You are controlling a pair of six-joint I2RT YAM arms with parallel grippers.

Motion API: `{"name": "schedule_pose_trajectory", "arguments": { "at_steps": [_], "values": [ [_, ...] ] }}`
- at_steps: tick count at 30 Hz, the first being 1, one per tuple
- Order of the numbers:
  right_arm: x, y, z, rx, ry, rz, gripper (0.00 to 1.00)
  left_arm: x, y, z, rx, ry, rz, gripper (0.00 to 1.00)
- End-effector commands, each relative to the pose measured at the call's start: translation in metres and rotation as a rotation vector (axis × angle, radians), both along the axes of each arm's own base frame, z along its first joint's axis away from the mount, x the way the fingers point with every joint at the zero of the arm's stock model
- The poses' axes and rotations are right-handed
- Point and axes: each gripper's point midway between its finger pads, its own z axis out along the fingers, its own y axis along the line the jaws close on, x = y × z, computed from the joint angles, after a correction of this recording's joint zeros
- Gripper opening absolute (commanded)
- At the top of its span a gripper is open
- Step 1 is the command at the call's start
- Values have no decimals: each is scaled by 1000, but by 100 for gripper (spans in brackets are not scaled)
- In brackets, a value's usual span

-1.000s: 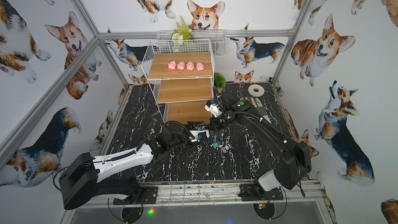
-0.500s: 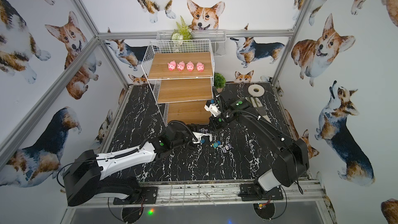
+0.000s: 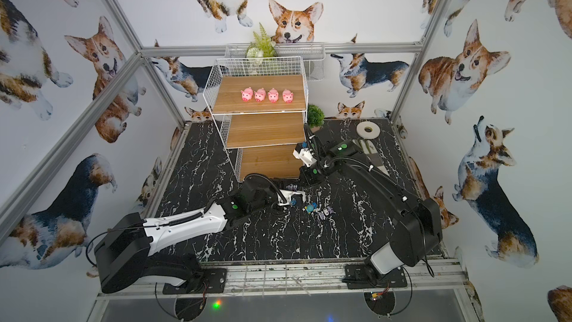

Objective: Organize plastic toys on shelves
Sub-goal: Pick up the plastic toy at the center of the board.

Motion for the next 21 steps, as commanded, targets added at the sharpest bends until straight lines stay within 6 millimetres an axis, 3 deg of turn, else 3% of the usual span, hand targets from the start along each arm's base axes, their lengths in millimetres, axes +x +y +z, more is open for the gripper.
{"name": "schedule_pose_trajectory", "arguments": {
  "at_steps": [1, 3, 8, 13, 16, 21],
  "values": [
    [-1, 5, 5, 29, 13, 2, 0, 6, 1, 0, 19, -33, 17, 51],
    [-2, 6, 5, 33, 17, 5, 0, 9, 1, -1, 19, -39, 28, 48],
    [-1, 5, 2, 22, 19, 1, 0, 5, -1, 3, 6, -29, 15, 31],
    [2, 4, 5, 20, -9, -6, 0, 4, 1, 8, -17, -21, 20, 26],
    [6, 3, 14, 38, -59, -18, 9, 4, 2, 11, -54, 1, 42, 26],
    [11, 3, 28, 75, -136, -27, 13, 1, 1, 19, -139, 66, 63, 25]
  ]
}}
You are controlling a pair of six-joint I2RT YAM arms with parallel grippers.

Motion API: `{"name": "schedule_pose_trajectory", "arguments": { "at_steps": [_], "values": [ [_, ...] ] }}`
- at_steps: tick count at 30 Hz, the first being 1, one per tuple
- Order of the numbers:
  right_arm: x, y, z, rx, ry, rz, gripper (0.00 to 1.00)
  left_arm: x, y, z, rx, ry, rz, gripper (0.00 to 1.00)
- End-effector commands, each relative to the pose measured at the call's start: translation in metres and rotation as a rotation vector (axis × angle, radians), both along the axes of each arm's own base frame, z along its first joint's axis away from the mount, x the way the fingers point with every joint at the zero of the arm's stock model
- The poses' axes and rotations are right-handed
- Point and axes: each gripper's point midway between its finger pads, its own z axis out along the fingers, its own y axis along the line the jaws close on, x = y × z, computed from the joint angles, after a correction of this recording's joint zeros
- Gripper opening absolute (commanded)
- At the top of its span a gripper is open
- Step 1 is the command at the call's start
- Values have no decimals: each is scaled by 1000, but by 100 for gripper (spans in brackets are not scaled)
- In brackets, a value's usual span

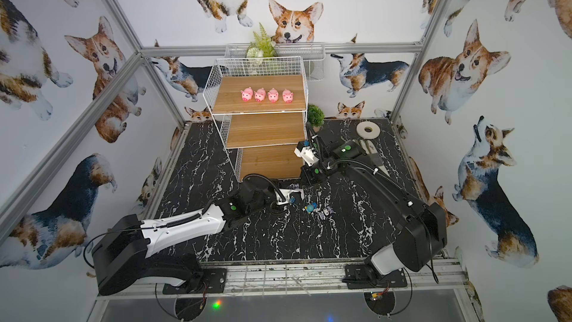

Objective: Organize plastic toys on shelves
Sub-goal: Pick up the plastic toy at the center of the board.

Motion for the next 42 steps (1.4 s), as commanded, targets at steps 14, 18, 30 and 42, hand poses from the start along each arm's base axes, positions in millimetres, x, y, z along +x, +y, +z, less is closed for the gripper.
{"name": "schedule_pose_trajectory", "arguments": {
  "at_steps": [14, 18, 30, 42],
  "values": [
    [15, -4, 43, 186, -273, -59, 43, 19, 0, 22, -322, 150, 163, 18],
    [17, -10, 41, 324, -342, -115, 56, 22, -3, 34, -416, 195, 188, 18],
    [31, -1, 47, 502, -487, -145, 47, 22, -3, 47, -503, 260, 205, 19],
    [26, -14, 43, 382, -631, -72, 44, 31, -1, 44, -504, 300, 279, 20]
  ]
}}
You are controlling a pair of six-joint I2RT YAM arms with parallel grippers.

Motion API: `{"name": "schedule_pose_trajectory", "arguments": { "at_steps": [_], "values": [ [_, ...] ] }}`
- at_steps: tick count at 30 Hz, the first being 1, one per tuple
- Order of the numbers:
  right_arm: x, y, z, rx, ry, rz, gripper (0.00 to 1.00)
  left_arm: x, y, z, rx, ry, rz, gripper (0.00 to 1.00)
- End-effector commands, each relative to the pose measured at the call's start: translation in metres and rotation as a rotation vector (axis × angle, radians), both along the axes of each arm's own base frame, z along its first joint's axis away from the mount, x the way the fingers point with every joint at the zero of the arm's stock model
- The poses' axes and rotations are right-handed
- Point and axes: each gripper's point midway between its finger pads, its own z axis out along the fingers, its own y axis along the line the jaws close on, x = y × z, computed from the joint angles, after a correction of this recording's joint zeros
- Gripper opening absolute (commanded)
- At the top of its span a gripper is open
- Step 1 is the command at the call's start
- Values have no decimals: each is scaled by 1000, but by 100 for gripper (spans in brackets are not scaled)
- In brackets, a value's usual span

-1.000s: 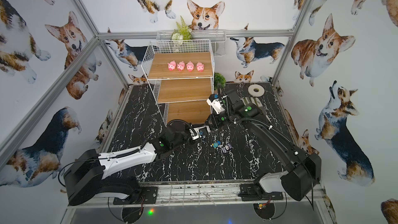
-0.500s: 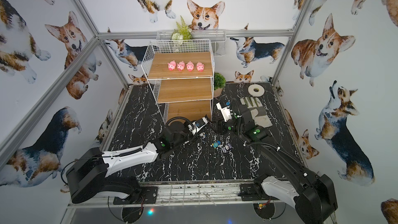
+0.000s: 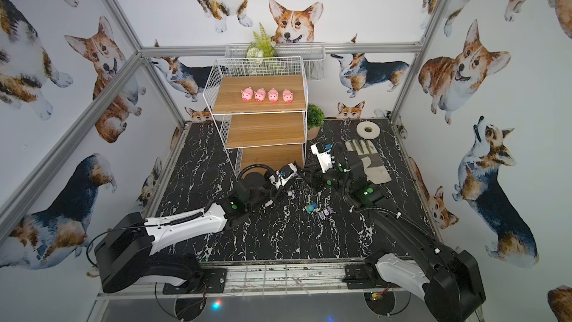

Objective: Organize plastic toys on shelves
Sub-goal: Pick up the plastic toy at the center of the board.

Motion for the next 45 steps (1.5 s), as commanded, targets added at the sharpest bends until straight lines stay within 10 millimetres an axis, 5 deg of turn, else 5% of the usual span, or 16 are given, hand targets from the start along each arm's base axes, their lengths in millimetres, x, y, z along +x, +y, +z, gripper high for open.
{"name": "schedule_pose_trajectory", "arguments": {
  "at_steps": [1, 5, 17, 23, 35, 45],
  "values": [
    [3, -3, 4, -50, -78, 7, 43, 5, 0, 7, -26, 1, 22, 20],
    [6, -3, -1, -77, -80, 4, 33, 4, 0, 9, -40, 1, 20, 20],
    [8, -1, -4, -81, -91, 9, 24, -2, -3, 13, -65, 6, -19, 20],
    [9, 3, -5, -74, -83, 25, 2, -5, -5, 15, -77, 9, -37, 22],
    [9, -2, 2, -149, -115, 13, 0, 2, 5, 13, -38, 22, 30, 68],
    [4, 9, 3, -172, -105, 15, 0, 8, 4, 28, -57, -9, 57, 68]
  ]
}}
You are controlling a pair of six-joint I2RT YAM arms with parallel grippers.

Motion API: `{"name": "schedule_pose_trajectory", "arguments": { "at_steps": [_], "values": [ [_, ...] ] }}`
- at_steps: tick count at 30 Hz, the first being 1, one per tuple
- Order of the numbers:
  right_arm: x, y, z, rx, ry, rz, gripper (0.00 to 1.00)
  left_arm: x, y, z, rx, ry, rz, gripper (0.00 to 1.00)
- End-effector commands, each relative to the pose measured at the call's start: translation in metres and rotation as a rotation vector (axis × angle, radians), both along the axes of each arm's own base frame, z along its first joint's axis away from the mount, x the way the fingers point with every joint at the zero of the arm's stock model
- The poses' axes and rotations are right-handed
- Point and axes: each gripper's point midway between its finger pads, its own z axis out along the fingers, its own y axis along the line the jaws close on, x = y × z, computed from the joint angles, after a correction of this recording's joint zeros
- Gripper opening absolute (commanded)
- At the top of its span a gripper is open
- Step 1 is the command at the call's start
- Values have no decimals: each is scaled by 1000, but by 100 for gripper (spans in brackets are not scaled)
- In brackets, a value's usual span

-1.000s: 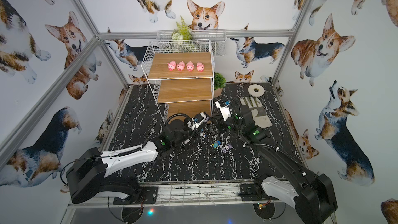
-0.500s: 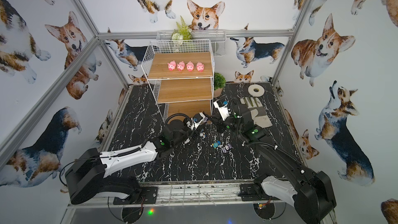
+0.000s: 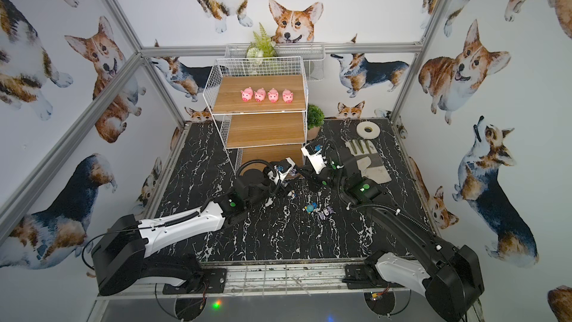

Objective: Organize plastic toys on shelves
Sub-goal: Pick up the plastic toy at the center of the board.

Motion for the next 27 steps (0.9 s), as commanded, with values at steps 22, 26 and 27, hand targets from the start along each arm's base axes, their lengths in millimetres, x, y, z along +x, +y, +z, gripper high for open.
{"name": "schedule_pose_trajectory", "arguments": {
  "at_steps": [22, 26, 27],
  "values": [
    [3, 10, -11, 32, 140, -32, 0, 2, -8, 13, -18, -84, -20, 45],
    [2, 13, -13, 44, 157, -29, 0, 4, -6, 14, -27, -85, -3, 43],
    [2, 13, -13, 47, 159, -30, 0, 4, -6, 16, -33, -87, 1, 43]
  ]
}}
